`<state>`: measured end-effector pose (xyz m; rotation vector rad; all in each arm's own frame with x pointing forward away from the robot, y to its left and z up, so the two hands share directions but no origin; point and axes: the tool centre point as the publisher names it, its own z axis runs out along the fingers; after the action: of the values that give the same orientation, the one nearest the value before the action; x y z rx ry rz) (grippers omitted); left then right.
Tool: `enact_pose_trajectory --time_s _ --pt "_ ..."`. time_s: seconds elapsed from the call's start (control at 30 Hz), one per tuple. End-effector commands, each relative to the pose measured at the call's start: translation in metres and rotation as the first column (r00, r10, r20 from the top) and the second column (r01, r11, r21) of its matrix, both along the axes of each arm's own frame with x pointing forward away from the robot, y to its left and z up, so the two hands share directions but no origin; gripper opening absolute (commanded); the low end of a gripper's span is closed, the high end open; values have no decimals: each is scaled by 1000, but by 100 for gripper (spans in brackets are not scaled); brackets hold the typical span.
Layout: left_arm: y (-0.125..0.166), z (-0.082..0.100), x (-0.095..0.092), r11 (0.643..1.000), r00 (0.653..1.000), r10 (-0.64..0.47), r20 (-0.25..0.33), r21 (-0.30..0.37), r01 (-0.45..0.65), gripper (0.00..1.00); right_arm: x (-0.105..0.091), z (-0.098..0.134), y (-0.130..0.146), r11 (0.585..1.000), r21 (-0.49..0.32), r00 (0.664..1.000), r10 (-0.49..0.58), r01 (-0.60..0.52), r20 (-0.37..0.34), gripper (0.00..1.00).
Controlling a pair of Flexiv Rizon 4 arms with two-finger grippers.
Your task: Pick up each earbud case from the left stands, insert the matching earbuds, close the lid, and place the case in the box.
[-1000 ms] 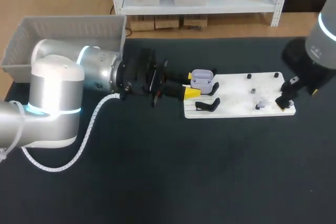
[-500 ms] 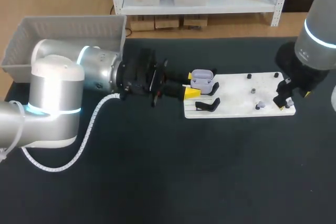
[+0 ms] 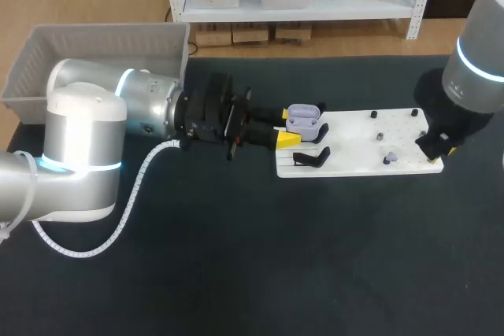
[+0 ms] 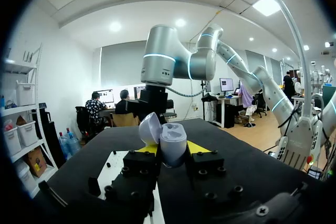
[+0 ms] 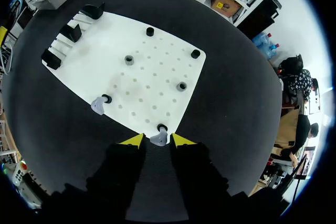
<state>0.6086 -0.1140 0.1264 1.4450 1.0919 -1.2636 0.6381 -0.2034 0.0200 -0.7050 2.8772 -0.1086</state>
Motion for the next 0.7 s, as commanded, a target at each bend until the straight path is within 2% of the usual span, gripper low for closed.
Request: enact_pose_trajectory --time_s 0.03,0.7 --pt "0 0 -1 1000 1000 5 2 -2 -5 0 -3 -1 0 1000 -5 1000 -4 4 12 39" --pt "0 0 -1 1000 1000 5 2 -2 -5 0 1 -7 2 1000 -28 1000 -5 6 12 39"
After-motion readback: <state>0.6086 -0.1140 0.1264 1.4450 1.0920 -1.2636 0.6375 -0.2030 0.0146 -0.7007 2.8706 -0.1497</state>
